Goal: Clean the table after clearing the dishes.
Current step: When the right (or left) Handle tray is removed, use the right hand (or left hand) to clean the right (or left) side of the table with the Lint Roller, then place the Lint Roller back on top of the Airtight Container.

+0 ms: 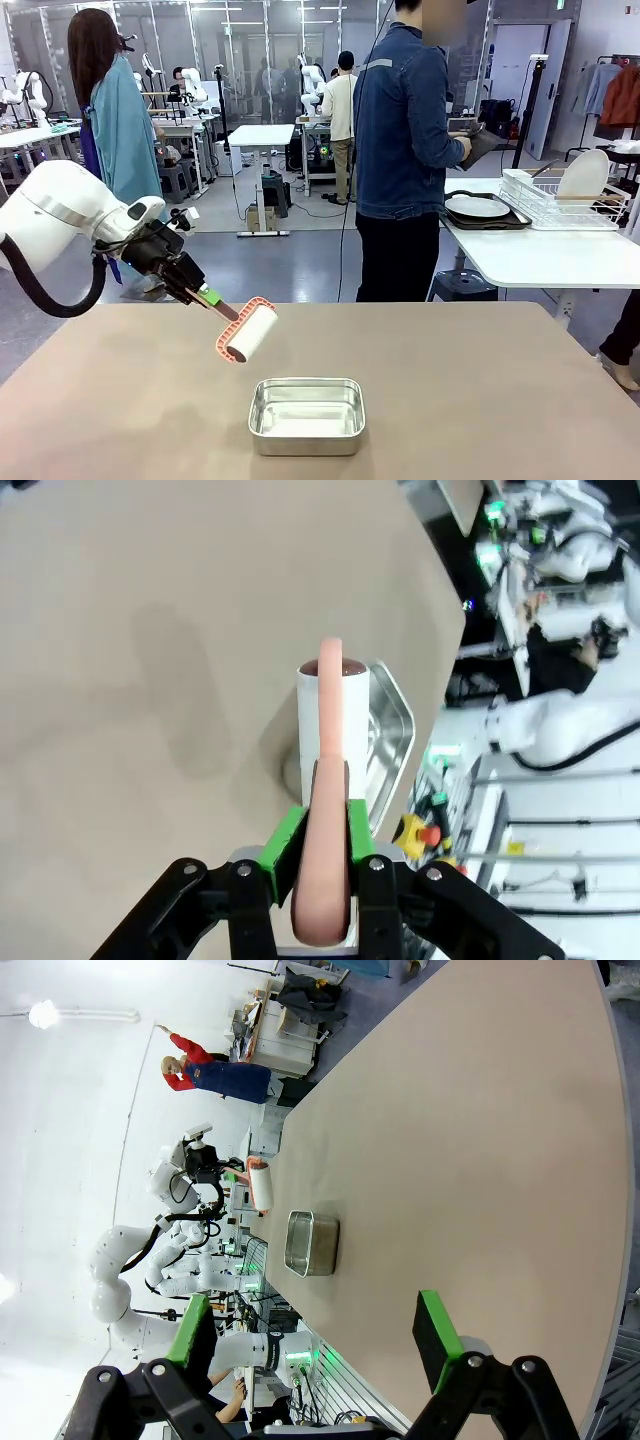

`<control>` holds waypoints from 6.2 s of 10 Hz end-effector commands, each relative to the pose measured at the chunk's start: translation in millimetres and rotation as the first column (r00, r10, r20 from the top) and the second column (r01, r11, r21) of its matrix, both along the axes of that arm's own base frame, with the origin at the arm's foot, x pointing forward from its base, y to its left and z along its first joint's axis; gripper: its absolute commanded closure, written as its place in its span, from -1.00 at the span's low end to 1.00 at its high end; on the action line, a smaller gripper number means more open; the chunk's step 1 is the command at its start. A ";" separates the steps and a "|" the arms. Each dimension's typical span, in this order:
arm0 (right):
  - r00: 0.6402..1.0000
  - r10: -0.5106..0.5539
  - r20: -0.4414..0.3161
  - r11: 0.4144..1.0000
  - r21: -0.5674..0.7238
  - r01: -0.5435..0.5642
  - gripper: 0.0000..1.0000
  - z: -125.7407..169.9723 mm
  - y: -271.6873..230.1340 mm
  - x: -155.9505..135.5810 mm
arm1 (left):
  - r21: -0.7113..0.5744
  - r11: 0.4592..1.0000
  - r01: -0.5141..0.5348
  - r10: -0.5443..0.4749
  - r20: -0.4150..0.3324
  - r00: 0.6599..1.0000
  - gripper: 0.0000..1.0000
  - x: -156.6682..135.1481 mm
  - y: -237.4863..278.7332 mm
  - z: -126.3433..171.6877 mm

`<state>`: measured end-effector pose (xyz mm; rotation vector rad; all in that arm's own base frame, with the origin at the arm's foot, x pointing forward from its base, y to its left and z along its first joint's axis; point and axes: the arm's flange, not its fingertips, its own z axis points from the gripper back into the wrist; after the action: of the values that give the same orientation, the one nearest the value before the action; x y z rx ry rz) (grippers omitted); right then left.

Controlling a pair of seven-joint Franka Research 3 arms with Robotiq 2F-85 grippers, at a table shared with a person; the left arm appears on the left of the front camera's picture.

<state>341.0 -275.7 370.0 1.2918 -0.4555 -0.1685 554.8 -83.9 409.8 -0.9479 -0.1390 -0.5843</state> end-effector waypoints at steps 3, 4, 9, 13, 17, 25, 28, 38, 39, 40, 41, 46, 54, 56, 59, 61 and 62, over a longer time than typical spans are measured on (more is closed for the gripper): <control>1.000 0.000 0.021 1.000 -0.001 0.000 -1.00 2.0 0.7 -0.1 | -0.017 0.953 -0.302 0.302 -0.033 0.953 0.54 29.5 6.9 -32.6; 1.000 0.000 0.021 1.000 -0.001 0.000 -1.00 2.0 0.7 -0.1 | -0.021 0.943 -0.333 0.332 -0.061 0.941 0.54 35.6 9.5 -43.4; 1.000 0.000 0.021 1.000 -0.001 0.000 -1.00 2.0 0.7 -0.1 | -0.003 0.910 -0.414 0.406 -0.193 0.893 0.54 50.6 28.6 -90.9; 1.000 0.000 0.021 1.000 -0.001 0.000 -1.00 2.0 0.7 -0.1 | 0.027 0.891 -0.454 0.443 -0.279 0.852 0.54 57.7 58.9 -136.3; 1.000 0.000 0.021 1.000 -0.001 0.000 -1.00 2.0 0.7 -0.1 | -0.022 0.907 -0.420 0.390 -0.332 0.859 0.54 43.1 126.5 -155.1; 1.000 0.000 0.021 1.000 -0.001 0.000 -1.00 2.0 0.7 -0.1 | 0.014 0.883 -0.469 0.455 -0.273 0.848 0.54 3.7 285.9 -134.1; 1.000 0.000 0.021 1.000 -0.001 0.000 -1.00 2.0 0.7 -0.1 | 0.016 0.888 -0.460 0.448 -0.260 0.856 0.54 -18.1 321.9 -118.1; 1.000 0.000 0.021 1.000 -0.001 0.000 -1.00 2.0 0.7 -0.1 | -0.030 0.891 -0.452 0.450 -0.054 0.891 0.54 -93.2 286.9 8.4; 1.000 0.000 0.021 1.000 -0.001 0.000 -1.00 2.0 0.7 -0.1 | -0.030 0.891 -0.452 0.450 -0.054 0.891 0.54 -93.2 286.9 8.4; 1.000 0.000 0.021 1.000 -0.001 0.000 -1.00 2.0 0.7 -0.1 | -0.030 0.891 -0.452 0.450 -0.054 0.891 0.54 -93.2 286.9 8.4; 1.000 0.000 0.021 1.000 -0.001 0.000 -1.00 2.0 0.7 -0.1 | -0.030 0.891 -0.452 0.450 -0.054 0.891 0.54 -93.2 286.9 8.4; 1.000 0.000 0.021 1.000 -0.001 0.000 -1.00 2.0 0.7 -0.1 | -0.030 0.891 -0.452 0.450 -0.054 0.891 0.54 -93.2 286.9 8.4; 1.000 0.000 0.021 1.000 -0.001 0.000 -1.00 2.0 0.7 -0.1 | 0.335 0.898 0.283 -0.412 0.424 0.806 0.54 -17.6 68.7 216.6; 1.000 0.000 0.021 1.000 -0.001 0.000 -1.00 2.0 0.7 -0.1 | 0.431 0.798 0.422 -0.580 0.355 0.733 0.54 -47.7 1.8 226.3; 1.000 0.000 0.021 1.000 -0.001 0.000 -1.00 2.0 0.7 -0.1 | 0.545 0.721 0.429 -0.631 0.259 0.731 0.54 -105.3 -75.8 212.9; 1.000 0.000 0.021 1.000 -0.001 0.000 -1.00 2.0 0.7 -0.1 | 0.577 0.686 0.443 -0.657 0.230 0.718 0.54 -124.7 -127.3 211.3; 1.000 0.000 0.021 1.000 -0.001 0.000 -1.00 2.0 0.7 -0.1 | 0.640 0.679 0.360 -0.624 0.244 0.742 0.54 -115.5 -150.0 206.6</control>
<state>341.4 -275.5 369.2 1.2926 -0.4538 -0.1688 430.4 -225.0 621.9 -0.3285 -0.0745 -1.3544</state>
